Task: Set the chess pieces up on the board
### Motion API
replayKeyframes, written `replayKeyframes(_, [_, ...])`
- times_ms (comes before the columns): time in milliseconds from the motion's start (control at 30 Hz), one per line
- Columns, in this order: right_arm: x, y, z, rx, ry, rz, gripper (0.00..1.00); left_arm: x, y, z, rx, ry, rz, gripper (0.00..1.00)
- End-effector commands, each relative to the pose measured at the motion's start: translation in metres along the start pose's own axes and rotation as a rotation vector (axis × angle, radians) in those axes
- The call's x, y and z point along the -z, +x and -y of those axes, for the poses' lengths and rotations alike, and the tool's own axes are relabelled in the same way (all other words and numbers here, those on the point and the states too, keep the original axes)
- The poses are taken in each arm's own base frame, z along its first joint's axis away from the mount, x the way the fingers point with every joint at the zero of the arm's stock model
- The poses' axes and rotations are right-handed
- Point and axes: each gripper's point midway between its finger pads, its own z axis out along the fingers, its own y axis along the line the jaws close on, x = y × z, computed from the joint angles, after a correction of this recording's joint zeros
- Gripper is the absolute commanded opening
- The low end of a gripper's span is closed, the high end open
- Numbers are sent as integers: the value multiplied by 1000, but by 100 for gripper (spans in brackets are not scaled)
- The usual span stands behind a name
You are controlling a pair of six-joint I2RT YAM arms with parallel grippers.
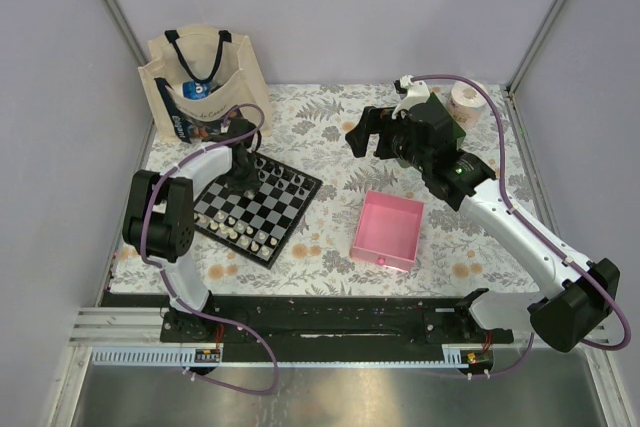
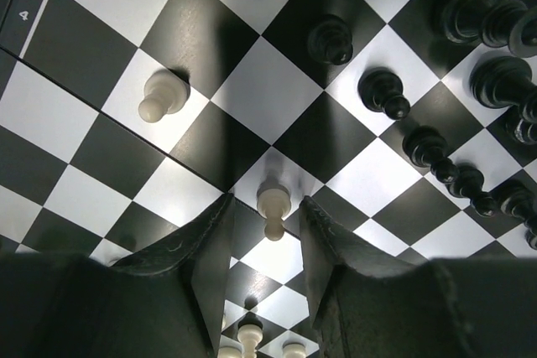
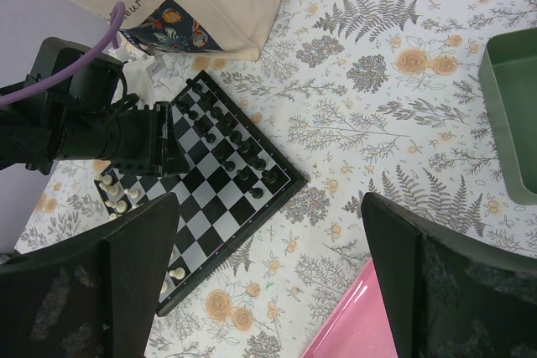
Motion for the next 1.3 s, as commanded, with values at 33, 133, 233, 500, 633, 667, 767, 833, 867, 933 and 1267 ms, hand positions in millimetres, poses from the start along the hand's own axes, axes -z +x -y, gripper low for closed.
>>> replayKeyframes(33, [1,-12,4,7,19,40,99,9,-8,6,5,38,45,39])
replayKeyframes(133, [1,-11,4,8,19,37,99,9,-10,6,9,34,56,36])
replayKeyframes(233, [1,-10,4,8,19,37,99,11,-14,7,9,34,64,36])
replayKeyframes(500, [1,-10,5,11,23,39,99,19,-20,7,13,35,84,32])
replayKeyframes(633, [1,-11,5,11,22,40,99,20,-18,6,15,35,84,31])
replayKeyframes(667, [0,-10,5,11,22,37,100,22,-19,7,14,39,89,31])
replayKeyframes(767, [0,-10,4,9,19,37,99,23,-20,6,18,34,95,37])
replayKeyframes(833, [0,-10,5,9,22,37,100,25,-21,5,22,34,101,38])
replayKeyframes(867, [0,-10,5,9,22,38,100,25,-21,5,22,35,101,38])
replayKeyframes(933, [0,-10,5,9,21,36,100,25,-21,6,18,36,99,37])
replayKeyframes(1267, [0,-9,5,11,23,35,99,25,-20,6,18,41,95,32])
